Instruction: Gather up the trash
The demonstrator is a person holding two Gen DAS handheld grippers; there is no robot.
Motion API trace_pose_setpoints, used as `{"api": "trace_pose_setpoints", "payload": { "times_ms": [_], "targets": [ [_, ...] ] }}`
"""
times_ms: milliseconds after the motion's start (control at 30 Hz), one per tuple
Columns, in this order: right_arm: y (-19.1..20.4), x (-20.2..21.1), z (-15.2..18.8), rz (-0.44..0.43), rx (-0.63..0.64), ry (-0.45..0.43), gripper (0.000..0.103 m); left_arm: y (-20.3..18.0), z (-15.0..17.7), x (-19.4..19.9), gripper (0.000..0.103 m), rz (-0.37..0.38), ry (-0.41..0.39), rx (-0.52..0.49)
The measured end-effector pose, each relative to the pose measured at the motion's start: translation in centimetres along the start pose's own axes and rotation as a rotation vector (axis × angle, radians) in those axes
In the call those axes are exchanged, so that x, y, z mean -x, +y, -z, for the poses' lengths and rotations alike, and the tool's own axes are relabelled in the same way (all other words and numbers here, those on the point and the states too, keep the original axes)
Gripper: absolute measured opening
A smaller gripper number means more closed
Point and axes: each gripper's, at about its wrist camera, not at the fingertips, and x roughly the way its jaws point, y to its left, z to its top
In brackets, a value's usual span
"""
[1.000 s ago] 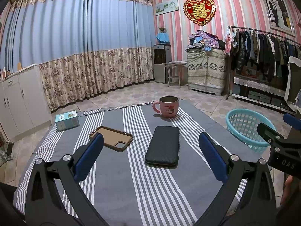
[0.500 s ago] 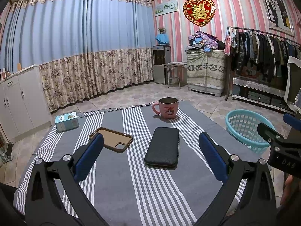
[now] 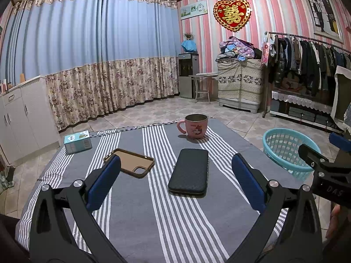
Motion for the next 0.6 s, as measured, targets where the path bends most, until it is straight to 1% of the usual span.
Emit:
{"api": "trace_pose_setpoints", "payload": {
  "times_ms": [600],
  "targets": [
    [-0.11, 0.05, 0.01, 0.0, -0.002, 0.004, 0.099, 0.05, -0.02, 0.19, 0.098, 0.002, 0.001, 0.002]
  ]
}}
